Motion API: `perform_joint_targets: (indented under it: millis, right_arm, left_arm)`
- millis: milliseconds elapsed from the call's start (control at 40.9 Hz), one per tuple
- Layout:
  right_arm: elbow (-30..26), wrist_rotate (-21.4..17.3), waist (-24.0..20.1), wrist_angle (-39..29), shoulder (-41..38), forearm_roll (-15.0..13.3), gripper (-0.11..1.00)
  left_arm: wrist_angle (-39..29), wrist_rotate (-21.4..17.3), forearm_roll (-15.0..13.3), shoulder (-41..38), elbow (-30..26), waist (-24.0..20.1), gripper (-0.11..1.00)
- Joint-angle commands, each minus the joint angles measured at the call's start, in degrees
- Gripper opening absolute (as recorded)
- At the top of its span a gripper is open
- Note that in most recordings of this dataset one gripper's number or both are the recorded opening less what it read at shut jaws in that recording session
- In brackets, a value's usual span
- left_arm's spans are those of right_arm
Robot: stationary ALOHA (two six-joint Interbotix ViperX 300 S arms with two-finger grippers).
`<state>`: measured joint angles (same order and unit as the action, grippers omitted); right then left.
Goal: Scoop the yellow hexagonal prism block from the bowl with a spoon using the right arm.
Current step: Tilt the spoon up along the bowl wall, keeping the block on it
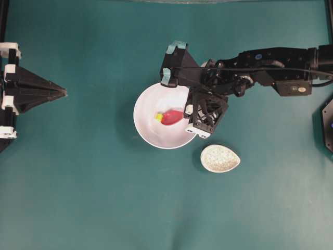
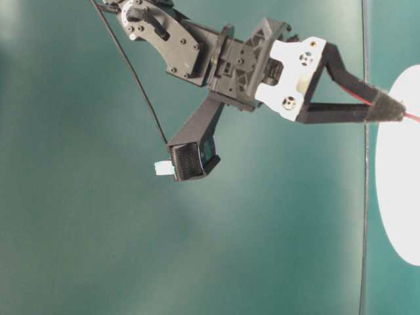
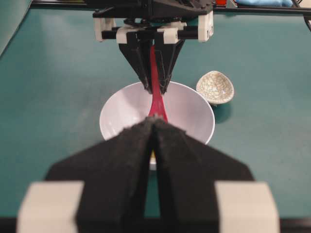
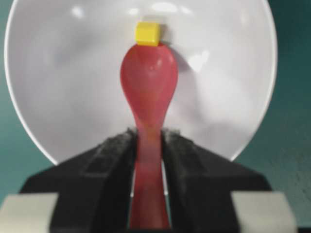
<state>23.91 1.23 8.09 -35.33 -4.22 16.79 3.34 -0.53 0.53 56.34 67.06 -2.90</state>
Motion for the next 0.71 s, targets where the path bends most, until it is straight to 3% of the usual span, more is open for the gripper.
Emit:
perform_joint_targets:
  millis: [0, 685]
  right_arm:
    - [-1.49, 0.09, -0.09, 1.32, 0.88, 0.0, 0.25]
    - [-1.32, 0.26, -0.18, 9.67, 0.88, -0.09, 0.25]
  left_arm:
    - [0.18, 0.0, 0.18, -0.26, -1.41, -0.09, 0.04]
    - [0.18, 0.0, 0.18, -0.26, -1.41, -0.09, 0.04]
